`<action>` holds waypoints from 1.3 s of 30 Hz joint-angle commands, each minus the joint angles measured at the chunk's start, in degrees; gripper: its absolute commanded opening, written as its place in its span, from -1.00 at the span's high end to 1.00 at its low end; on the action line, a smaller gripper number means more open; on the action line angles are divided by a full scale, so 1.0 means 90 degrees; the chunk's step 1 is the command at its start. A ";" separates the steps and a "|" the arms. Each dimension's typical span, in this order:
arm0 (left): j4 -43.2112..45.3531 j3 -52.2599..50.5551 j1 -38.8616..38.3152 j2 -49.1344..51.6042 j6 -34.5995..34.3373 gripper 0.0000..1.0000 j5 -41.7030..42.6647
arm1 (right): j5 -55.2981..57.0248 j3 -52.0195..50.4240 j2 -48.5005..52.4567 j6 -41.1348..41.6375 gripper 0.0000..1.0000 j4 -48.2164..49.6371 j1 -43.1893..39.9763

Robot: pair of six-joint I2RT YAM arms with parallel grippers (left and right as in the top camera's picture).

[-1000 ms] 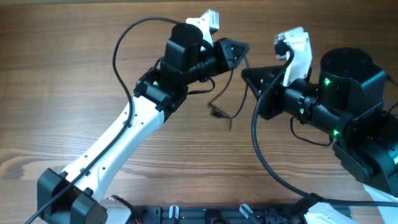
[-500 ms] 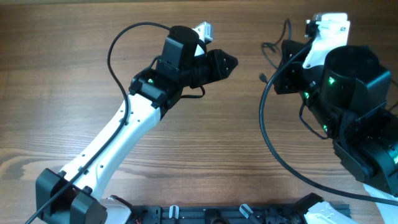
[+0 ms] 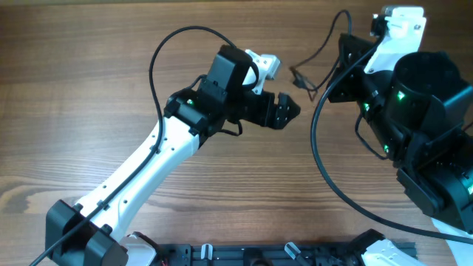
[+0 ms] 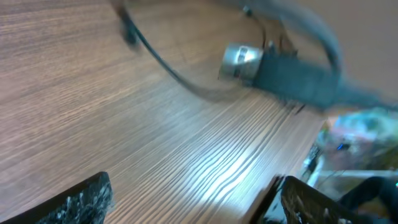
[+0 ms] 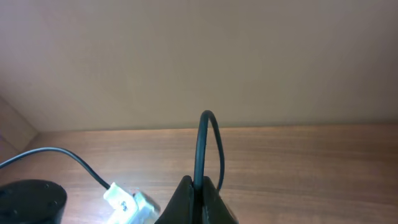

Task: Untangle cables

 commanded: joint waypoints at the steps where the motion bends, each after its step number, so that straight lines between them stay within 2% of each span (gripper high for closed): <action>1: -0.0206 0.0012 -0.0029 0.0012 0.0843 -0.79 0.0090 | -0.0146 0.0032 -0.0117 -0.0206 0.91 0.0272 -0.0002; 8: -0.0121 0.0012 -0.0029 0.0012 0.0843 -0.78 0.0034 | -0.0755 0.0034 -0.0141 -0.0199 0.91 0.0605 -0.0002; 11: -0.0027 0.0012 -0.0029 0.0012 0.0874 -0.75 -0.0464 | -0.1326 0.0034 -0.0180 -0.0226 0.91 0.0736 -0.0002; 15: 0.0066 0.0012 -0.0029 0.0012 0.1438 -0.80 -0.0891 | -0.2212 0.0034 -0.0374 -0.0364 0.91 0.0986 -0.0002; 19: 0.0087 0.0012 -0.0029 0.0012 0.1484 -0.85 -0.0889 | -0.2744 0.0034 -0.0663 -0.0311 0.91 0.1214 -0.0002; 26: 0.0340 0.0012 -0.0029 0.0012 0.1479 -0.82 -0.0886 | -0.3235 0.0034 -0.1052 -0.0032 0.91 0.1146 -0.0002; 32: 0.0794 0.0012 -0.0027 0.0012 0.1452 -0.59 -0.0891 | -0.2926 0.0032 -0.1049 -0.0036 0.91 0.0639 -0.0002; 36: 0.1078 0.0012 -0.0010 0.0010 0.0872 -0.57 -0.1217 | -0.1479 0.0032 -0.0996 -0.0029 0.91 0.0080 -0.0002; 37: 0.1146 0.0012 0.0010 0.0010 0.0748 -0.57 -0.1219 | -0.1219 0.0032 -0.0969 -0.0029 0.72 -0.0046 -0.0002; 38: 0.1197 0.0012 0.0027 0.0010 0.0648 -0.57 -0.1219 | -0.1066 0.0032 -0.0916 -0.0029 0.38 -0.0163 -0.0002; 39: 0.1246 0.0012 0.0049 0.0010 0.0588 -0.57 -0.1219 | -0.0996 0.0032 -0.0862 -0.0032 0.23 -0.0272 -0.0002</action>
